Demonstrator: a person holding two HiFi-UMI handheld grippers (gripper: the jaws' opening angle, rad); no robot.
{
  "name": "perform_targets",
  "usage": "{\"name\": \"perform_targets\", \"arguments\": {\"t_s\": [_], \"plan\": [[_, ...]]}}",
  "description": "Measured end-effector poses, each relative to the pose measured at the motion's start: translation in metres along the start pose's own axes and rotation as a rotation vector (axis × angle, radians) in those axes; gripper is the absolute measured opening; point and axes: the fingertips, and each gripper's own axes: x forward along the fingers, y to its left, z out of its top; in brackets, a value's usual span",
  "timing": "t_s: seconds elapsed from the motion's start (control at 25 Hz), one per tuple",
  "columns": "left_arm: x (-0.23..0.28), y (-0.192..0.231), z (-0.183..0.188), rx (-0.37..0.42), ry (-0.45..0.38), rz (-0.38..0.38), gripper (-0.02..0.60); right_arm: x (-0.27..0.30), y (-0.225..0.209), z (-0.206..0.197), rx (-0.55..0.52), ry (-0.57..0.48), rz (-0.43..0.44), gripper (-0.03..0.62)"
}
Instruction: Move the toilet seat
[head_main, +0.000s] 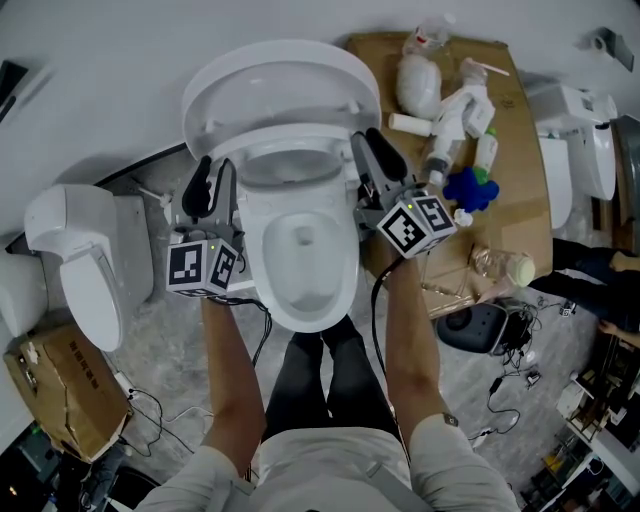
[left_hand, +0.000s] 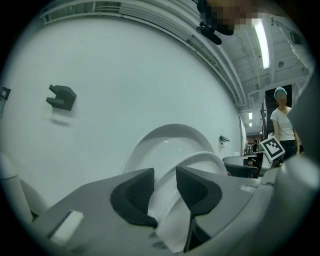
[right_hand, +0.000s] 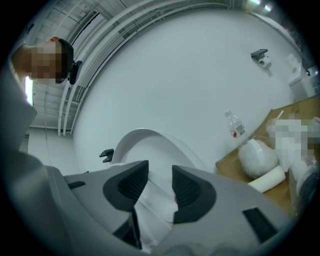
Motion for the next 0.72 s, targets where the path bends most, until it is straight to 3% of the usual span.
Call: {"name": "perform_targets", "arguments": {"t_s": [0.72], "plan": [[0.023,0.013,-0.003,-0.002,0.018,0.021,0.141,0.012,-0.01,0.0,-0.026,-0.037,-0.014,0.15]]}}
